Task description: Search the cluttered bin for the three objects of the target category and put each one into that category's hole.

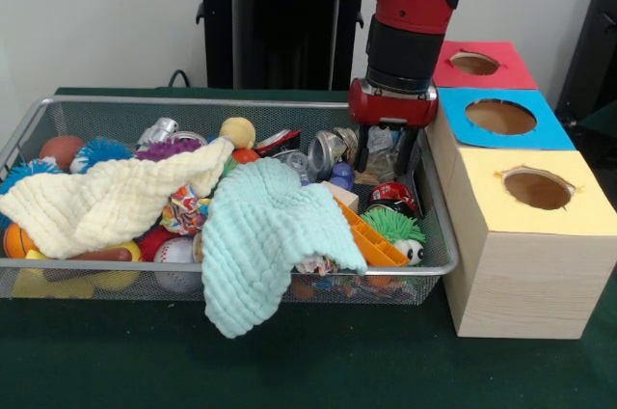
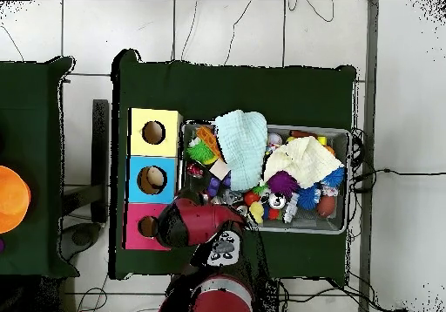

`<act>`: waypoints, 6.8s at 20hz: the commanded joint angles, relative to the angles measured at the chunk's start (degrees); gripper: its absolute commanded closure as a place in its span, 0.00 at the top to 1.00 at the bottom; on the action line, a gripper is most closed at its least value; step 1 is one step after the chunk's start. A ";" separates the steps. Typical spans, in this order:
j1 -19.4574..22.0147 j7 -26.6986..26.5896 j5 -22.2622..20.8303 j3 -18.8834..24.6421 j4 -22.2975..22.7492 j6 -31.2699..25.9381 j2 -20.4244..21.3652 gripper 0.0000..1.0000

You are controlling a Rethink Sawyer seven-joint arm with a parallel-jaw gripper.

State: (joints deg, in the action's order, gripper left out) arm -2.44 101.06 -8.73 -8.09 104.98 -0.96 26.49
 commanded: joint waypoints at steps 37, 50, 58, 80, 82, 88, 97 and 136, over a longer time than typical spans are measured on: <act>8.68 0.88 -6.34 12.83 -0.21 -10.86 -7.52 1.00; 7.67 1.75 -5.64 11.98 0.10 -11.64 -7.06 0.00; 7.42 1.80 -5.87 11.42 0.54 -11.45 -6.17 0.00; 13.96 -3.27 -9.01 18.83 6.86 -19.88 16.55 0.00; 14.80 -2.97 -9.28 19.95 7.23 -18.79 17.66 0.00; 15.85 -3.61 -8.62 21.58 7.92 -21.70 23.92 0.00; 17.97 -4.96 -5.42 25.06 8.12 -27.96 32.44 0.00; 6.97 10.40 -8.12 18.63 15.16 11.75 26.15 0.00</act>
State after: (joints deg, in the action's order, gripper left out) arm 2.58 101.07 -15.30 11.85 116.92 5.52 55.21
